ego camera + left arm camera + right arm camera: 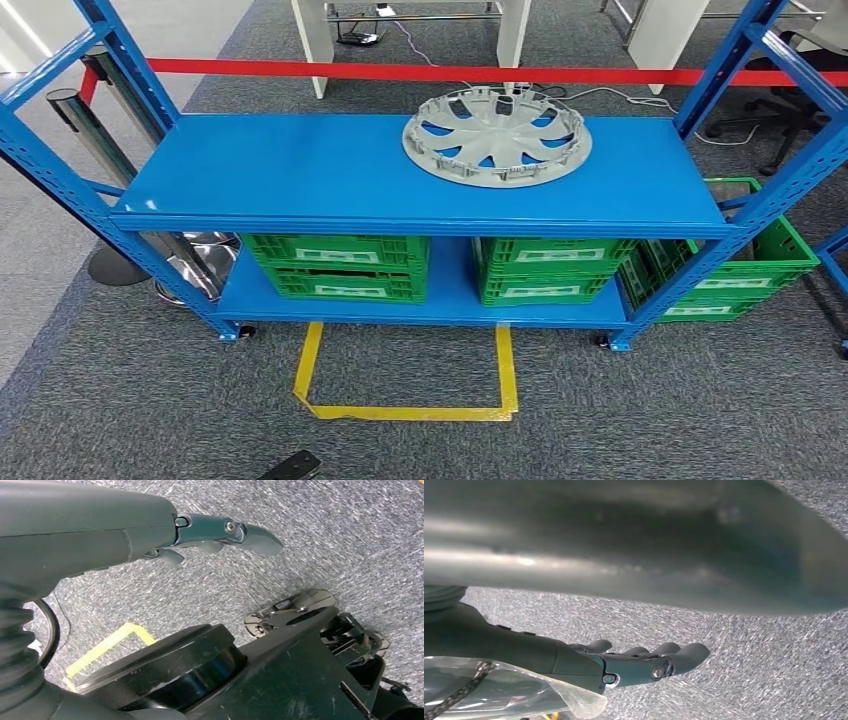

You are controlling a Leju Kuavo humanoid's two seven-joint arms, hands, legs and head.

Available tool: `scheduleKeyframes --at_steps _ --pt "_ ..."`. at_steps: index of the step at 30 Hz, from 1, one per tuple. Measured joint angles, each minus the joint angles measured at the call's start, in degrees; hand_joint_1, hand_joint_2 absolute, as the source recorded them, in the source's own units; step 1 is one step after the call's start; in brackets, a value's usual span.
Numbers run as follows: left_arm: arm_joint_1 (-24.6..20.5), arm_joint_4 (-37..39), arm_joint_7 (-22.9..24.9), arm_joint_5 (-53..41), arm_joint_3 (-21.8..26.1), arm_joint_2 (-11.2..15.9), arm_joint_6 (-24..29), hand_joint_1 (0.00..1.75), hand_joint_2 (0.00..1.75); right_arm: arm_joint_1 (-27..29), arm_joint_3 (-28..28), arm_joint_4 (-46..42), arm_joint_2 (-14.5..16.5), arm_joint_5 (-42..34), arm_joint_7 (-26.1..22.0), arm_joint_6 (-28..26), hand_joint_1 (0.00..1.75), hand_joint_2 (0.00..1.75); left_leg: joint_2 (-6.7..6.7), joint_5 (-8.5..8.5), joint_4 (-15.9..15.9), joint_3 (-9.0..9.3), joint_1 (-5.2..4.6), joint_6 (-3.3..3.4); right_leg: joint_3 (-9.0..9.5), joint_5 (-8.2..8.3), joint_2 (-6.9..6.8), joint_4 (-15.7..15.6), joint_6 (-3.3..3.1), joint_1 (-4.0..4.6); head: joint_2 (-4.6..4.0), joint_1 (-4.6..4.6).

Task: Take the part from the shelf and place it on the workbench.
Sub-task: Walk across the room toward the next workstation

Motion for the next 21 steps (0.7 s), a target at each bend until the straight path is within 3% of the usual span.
scheduleKeyframes --at_steps 21 --pt "0.0 0.0 0.0 0.0 0.03 0.0 -0.2 0.0 1.75 0.0 0.41 0.0 0.0 0.07 0.17 0.01 0.0 0.0 0.0 0.01 0.0 0.0 0.02 -0.02 0.0 -0.03 0.0 0.04 -0.04 0.04 0.0 0.0"
